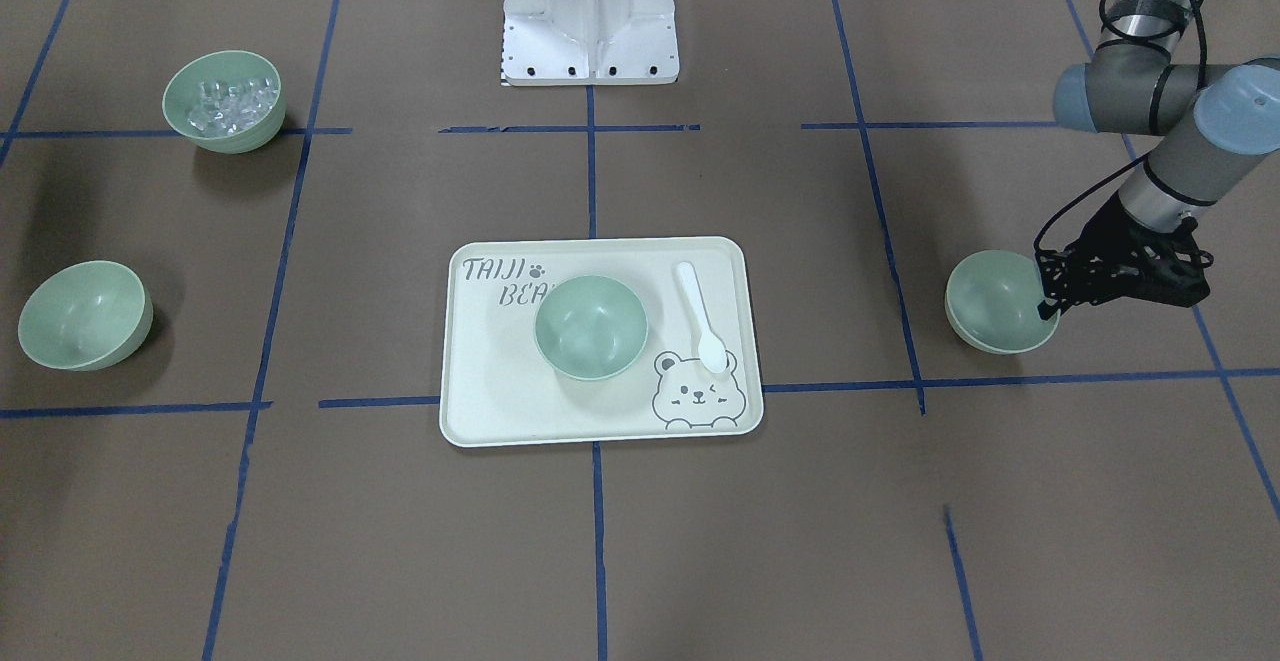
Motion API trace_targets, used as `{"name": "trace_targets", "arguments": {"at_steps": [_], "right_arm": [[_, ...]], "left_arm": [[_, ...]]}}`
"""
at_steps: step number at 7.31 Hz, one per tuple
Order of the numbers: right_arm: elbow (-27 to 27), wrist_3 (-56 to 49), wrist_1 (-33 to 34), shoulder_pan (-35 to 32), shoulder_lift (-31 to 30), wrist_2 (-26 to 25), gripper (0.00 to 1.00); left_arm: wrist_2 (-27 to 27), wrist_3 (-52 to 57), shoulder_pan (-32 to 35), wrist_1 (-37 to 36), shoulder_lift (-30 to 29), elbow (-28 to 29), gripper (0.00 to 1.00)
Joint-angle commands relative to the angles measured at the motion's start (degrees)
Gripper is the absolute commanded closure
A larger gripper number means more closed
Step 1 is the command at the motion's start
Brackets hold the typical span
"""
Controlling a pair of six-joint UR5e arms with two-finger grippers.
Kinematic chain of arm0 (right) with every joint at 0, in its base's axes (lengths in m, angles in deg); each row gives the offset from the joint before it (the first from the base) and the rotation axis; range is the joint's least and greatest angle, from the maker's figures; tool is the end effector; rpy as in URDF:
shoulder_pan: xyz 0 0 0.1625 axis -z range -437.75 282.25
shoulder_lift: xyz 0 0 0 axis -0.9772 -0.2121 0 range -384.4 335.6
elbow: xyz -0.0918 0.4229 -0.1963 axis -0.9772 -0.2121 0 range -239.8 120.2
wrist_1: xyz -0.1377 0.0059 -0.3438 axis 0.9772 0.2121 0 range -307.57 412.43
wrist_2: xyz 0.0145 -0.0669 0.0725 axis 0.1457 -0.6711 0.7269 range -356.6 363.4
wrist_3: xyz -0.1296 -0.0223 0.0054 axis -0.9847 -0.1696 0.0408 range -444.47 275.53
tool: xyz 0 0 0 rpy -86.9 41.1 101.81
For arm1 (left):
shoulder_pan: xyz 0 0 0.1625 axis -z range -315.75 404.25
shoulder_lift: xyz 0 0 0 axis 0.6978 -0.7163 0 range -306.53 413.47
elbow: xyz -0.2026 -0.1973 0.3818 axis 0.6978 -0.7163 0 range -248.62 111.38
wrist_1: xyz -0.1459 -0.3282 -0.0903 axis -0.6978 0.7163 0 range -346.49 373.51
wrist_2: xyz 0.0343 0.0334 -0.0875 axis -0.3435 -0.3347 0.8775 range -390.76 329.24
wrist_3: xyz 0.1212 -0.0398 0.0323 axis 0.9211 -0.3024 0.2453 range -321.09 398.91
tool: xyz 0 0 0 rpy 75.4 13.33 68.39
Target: Stack green bowls together
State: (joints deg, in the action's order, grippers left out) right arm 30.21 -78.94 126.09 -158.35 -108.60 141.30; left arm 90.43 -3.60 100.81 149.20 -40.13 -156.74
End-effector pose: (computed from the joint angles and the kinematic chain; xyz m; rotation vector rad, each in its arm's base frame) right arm -0.0493 -0.5163 0.6445 0.2536 -0.8664 -0.2246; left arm 0.2353 -0.4745 0.6291 0.3196 0.8985 0.0789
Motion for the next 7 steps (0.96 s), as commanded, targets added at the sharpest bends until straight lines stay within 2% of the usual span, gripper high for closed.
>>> {"name": "trace_targets", "arguments": {"at_steps": [1, 2, 4, 6, 7], "right_arm": [[0.43, 0.09, -0.01, 0.0, 0.0, 0.01, 0.0], [0.43, 0.79, -0.01, 0.0, 0.0, 0.01, 0.0], [0.87, 1.06, -0.01, 0.0, 0.0, 0.01, 0.0], [0.96, 1.06, -0.01, 0.0, 0.0, 0.01, 0.0], [0.96, 1.15, -0.01, 0.0, 0.09, 0.01, 0.0]], "left_arm": [[-0.07, -0.72, 0.21, -3.83, -2.53, -4.41, 1.0], [-0.34, -1.51, 0.48, -9.51, -6.99, -7.04, 1.0], [-0.95, -17.52, 0.04, -17.71, -19.97, -7.77, 1.0], [-5.85, -28.62, -7.21, -24.84, -30.54, -6.9, 1.0], [-11.01, -34.59, -12.91, -25.04, -35.55, -3.32, 1.0]]}}
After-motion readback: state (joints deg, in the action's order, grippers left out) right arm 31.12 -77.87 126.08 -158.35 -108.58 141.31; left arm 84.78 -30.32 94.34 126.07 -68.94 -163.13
